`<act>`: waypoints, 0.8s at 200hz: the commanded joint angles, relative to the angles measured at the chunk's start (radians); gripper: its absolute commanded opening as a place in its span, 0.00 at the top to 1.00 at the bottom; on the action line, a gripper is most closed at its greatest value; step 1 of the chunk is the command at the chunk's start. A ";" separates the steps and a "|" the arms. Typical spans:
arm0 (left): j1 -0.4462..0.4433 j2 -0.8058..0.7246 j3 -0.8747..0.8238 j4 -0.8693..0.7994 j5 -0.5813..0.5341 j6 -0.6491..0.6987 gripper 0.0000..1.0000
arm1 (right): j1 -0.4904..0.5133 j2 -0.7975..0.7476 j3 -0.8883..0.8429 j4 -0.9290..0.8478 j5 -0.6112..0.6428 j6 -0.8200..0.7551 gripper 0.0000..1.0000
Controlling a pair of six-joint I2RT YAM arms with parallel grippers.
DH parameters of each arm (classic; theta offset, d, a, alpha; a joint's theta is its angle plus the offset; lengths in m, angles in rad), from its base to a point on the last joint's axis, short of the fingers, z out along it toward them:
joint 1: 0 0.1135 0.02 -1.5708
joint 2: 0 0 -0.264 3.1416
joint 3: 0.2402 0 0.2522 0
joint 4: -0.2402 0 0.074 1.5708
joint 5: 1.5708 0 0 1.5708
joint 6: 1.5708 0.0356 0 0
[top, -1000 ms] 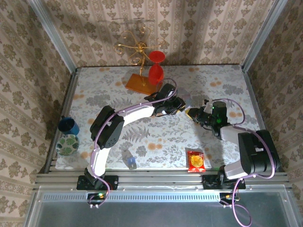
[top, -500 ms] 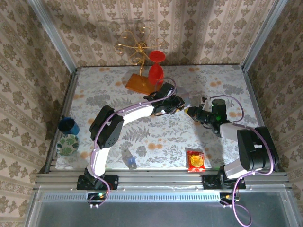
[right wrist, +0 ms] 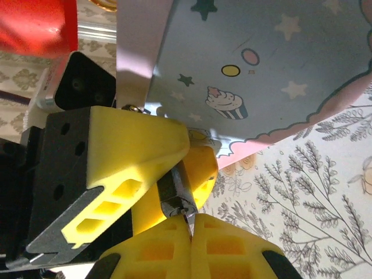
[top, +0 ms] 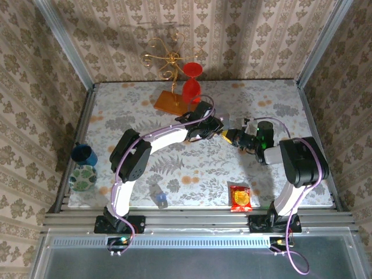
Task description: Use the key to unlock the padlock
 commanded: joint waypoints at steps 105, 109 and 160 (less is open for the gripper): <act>-0.095 -0.025 0.034 0.011 0.318 0.025 1.00 | 0.097 -0.218 0.158 -0.500 0.240 -0.390 1.00; -0.096 -0.025 0.034 0.010 0.317 0.027 1.00 | 0.096 -0.211 0.156 -0.479 0.235 -0.374 1.00; -0.087 -0.056 -0.011 0.033 0.291 0.026 1.00 | 0.068 -0.117 0.104 -0.208 0.178 -0.134 1.00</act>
